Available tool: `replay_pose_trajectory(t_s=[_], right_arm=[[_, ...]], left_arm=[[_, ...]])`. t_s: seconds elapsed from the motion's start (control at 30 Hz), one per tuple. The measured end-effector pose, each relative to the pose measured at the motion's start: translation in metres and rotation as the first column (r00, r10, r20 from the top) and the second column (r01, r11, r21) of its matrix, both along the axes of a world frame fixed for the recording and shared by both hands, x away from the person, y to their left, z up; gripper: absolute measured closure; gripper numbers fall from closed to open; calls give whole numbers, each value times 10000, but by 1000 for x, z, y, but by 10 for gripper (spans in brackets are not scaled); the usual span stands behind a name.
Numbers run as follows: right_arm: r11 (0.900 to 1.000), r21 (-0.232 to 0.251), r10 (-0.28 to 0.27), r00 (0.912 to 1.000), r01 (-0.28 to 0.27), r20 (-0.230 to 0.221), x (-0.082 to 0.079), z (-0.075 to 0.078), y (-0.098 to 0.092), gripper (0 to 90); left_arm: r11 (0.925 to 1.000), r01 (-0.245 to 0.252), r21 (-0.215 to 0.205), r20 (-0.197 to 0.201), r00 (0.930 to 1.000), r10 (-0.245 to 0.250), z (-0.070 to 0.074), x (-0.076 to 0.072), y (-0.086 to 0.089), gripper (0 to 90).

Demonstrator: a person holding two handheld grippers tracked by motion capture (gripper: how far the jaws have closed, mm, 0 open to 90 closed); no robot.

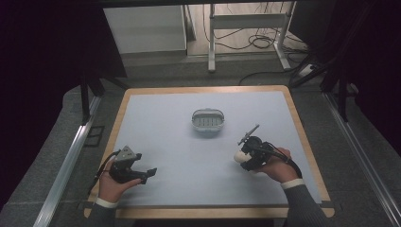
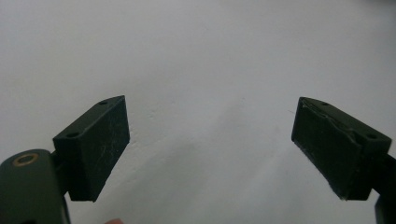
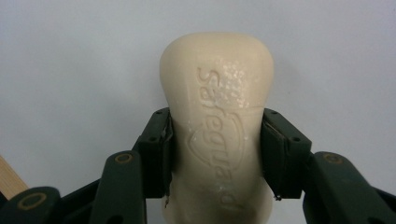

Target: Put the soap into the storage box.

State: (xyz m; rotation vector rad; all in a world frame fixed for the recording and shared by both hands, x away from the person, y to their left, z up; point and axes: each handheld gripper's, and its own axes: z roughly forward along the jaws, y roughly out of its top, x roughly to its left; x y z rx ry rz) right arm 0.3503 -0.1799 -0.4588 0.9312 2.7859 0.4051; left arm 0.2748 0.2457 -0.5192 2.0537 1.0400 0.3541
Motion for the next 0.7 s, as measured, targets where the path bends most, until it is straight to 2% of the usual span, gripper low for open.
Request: replay_pose_trajectory(t_s=[0.13,0.7], right_arm=[[10000,73,-30,9996,28,292,3,5,0,493],[9995,278,115,9991,-126,403,23,16,10,493]], left_arm=[[10000,2,-15,18,10000,-2,0,0,0,118],[10000,27,-7,-17,10000,-27,0,0,-1,118]])
